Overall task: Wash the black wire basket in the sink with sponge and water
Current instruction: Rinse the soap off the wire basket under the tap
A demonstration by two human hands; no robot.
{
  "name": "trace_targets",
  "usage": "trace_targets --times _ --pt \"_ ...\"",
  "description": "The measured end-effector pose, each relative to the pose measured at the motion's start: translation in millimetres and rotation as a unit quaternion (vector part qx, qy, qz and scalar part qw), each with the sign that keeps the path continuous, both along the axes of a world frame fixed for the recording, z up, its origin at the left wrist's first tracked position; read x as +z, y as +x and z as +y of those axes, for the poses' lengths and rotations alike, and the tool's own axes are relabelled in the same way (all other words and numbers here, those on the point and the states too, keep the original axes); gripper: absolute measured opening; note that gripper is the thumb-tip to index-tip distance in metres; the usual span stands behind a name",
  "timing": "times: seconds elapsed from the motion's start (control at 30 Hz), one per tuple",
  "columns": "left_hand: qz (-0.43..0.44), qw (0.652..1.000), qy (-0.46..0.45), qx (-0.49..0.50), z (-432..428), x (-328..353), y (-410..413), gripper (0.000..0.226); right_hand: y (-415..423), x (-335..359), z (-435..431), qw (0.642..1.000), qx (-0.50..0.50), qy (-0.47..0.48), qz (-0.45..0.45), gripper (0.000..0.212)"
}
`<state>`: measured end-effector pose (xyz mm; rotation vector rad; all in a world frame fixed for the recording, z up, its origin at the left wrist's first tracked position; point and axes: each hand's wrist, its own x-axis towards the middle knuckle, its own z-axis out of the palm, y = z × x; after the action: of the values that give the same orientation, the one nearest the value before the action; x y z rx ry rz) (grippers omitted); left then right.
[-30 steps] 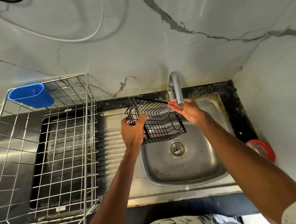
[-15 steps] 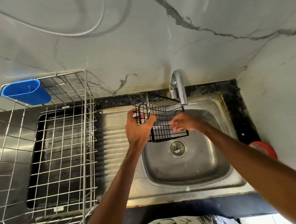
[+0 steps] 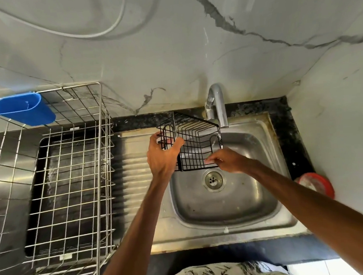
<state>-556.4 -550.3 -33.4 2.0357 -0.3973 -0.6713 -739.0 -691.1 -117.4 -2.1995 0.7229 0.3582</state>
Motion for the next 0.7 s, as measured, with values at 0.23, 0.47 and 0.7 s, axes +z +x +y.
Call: trace_targets --times 0.23,0.47,0.7 --pt "-0.018 0.999 0.031 -0.035 -6 6 17 0.074 14 -5 -25 0.958 0.152 -0.233 0.063 0.059" --pt "-0.020 0.999 0.042 -0.019 -7 -1 22 0.075 -7 -11 10 0.970 0.199 -0.116 0.076 0.073" --pt "-0.045 0.998 0.034 -0.039 -9 8 15 0.086 -13 -11 -7 0.954 0.207 -0.190 0.106 0.056"
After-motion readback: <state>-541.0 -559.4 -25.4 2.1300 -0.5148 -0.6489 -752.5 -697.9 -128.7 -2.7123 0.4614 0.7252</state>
